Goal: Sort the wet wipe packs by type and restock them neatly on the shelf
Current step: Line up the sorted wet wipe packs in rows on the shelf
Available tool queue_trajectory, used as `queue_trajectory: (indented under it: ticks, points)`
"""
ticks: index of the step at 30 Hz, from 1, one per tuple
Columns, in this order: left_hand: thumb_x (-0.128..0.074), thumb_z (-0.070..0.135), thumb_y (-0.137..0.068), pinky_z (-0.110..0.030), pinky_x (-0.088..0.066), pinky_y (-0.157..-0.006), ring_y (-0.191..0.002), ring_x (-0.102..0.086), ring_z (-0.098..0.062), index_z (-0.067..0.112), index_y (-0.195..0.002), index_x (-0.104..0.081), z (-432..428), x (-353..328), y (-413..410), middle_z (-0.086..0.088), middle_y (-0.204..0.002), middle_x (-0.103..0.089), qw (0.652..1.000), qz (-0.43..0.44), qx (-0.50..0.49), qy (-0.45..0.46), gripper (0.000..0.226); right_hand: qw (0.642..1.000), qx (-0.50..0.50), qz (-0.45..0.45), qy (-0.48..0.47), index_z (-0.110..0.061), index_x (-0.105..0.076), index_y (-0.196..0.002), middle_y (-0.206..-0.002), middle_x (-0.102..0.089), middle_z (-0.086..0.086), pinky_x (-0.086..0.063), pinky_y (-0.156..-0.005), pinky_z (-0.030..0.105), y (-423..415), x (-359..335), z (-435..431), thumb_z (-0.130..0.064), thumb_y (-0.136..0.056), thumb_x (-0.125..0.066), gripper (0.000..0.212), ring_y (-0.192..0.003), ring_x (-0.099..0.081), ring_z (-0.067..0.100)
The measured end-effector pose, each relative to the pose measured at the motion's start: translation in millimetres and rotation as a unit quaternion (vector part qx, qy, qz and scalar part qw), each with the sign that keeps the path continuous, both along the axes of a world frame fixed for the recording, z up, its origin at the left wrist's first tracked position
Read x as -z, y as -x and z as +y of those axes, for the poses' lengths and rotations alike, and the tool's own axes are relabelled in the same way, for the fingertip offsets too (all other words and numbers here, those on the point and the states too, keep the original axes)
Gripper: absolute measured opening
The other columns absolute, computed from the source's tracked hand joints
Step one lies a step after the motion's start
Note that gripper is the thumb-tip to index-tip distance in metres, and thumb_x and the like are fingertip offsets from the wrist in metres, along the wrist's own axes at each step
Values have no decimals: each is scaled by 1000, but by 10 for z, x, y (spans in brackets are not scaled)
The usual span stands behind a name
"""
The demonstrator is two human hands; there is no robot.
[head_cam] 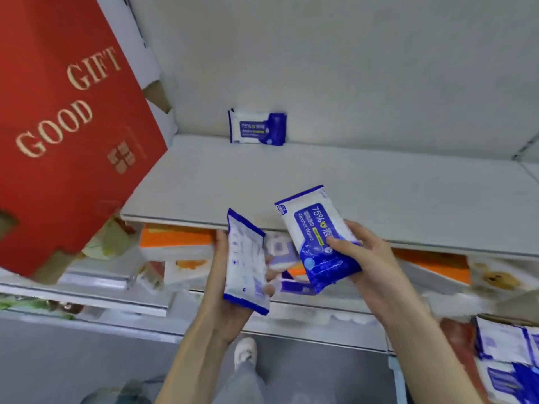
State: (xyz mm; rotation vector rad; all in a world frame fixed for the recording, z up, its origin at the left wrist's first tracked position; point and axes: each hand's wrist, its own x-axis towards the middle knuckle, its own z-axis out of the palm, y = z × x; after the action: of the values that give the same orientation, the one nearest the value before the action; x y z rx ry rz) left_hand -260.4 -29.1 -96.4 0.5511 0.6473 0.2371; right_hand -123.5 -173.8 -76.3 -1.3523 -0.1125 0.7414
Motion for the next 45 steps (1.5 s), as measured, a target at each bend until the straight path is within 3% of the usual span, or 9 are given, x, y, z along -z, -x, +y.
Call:
queue_trajectory:
  ticks: [6, 9, 14, 20, 30, 37, 40, 43, 45]
  points:
    - [-36, 66, -89, -17, -43, -46, -50, -48, -10, 17, -88, -61, 1305, 42, -344, 1, -62, -56, 991, 113, -14, -77, 55, 980, 56, -167, 96, -14, -67, -94, -86, -73, 1, -52, -58, 19, -528, 26, 1181, -6, -77, -77, 22, -74, -69, 11]
    - [-43, 45, -95, -11, -38, -37, -37, -48, -4, 14, -120, -56, 1690, 74, -441, 5, -56, -61, 991, 98, -65, -62, 42, 941, 21, -285, 180, -24, -64, -84, -86, -69, -10, -52, -63, 20, -822, 96, 1610, -15, -76, -79, 19, -80, -66, 7]
    - [-54, 16, -92, -19, -55, -59, -84, -67, -7, 22, -134, -49, 1955, 102, -354, 5, -108, -70, 982, 55, -127, -127, 42, 892, 3, -389, 230, -17, -69, -101, -101, -64, -4, -43, -68, 5, -1334, 263, 2143, -14, -79, -76, 23, -90, -61, 11]
    - [-58, 4, -87, -37, -50, -91, -114, -61, -20, 28, -143, -36, 2139, 108, -289, 3, -126, -63, 975, 66, -166, -136, 64, 818, -2, -504, 277, -15, -70, -100, -97, -54, -7, -40, -82, 23, -1679, 218, 2546, -10, -80, -72, 21, -96, -56, 18]
    - [-56, 9, -91, -32, -58, -71, -100, -67, -22, 26, -131, -49, 2246, 88, -367, -3, -112, -70, 968, 54, -128, -210, 44, 863, 103, -445, 217, -15, -47, -99, -107, -51, 1, -37, -59, 0, -1752, 306, 2701, -10, -79, -75, 35, -90, -51, 12]
    - [-66, 9, -75, -31, -59, -67, -98, -69, -22, 19, -132, -47, 2239, 86, -509, -8, -115, -68, 968, 36, -133, -208, 60, 819, 123, -502, 247, -11, -52, -107, -105, -44, -3, -43, -85, 28, -1813, 295, 2580, -25, -77, -77, 41, -102, -48, 21]
    - [-67, 8, -72, -32, -59, -69, -98, -69, -22, 22, -130, -46, 2185, 50, -616, -6, -110, -70, 971, 25, -137, -195, 64, 865, 173, -437, 174, -16, -54, -102, -102, -54, -2, -45, -78, 23, -1505, 131, 2452, -30, -84, -70, 29, -90, -54, 17]
    - [-62, -3, -81, -31, -59, -67, -98, -67, -22, 25, -131, -44, 2105, 53, -772, -8, -111, -69, 972, 10, -148, -181, 60, 958, -13, -273, 81, -18, -58, -95, -90, -65, 0, -50, -69, 19, -935, 98, 2364, -21, -90, -64, 9, -74, -61, 7]
    - [-61, -4, -83, -32, -59, -68, -99, -67, -22, 26, -134, -40, 2050, 58, -880, -9, -115, -67, 972, 8, -148, -182, 63, 978, -120, -162, 55, -17, -59, -100, -92, -70, 1, -55, -67, 22, -610, 168, 2347, -25, -83, -64, 20, -80, -68, 8]
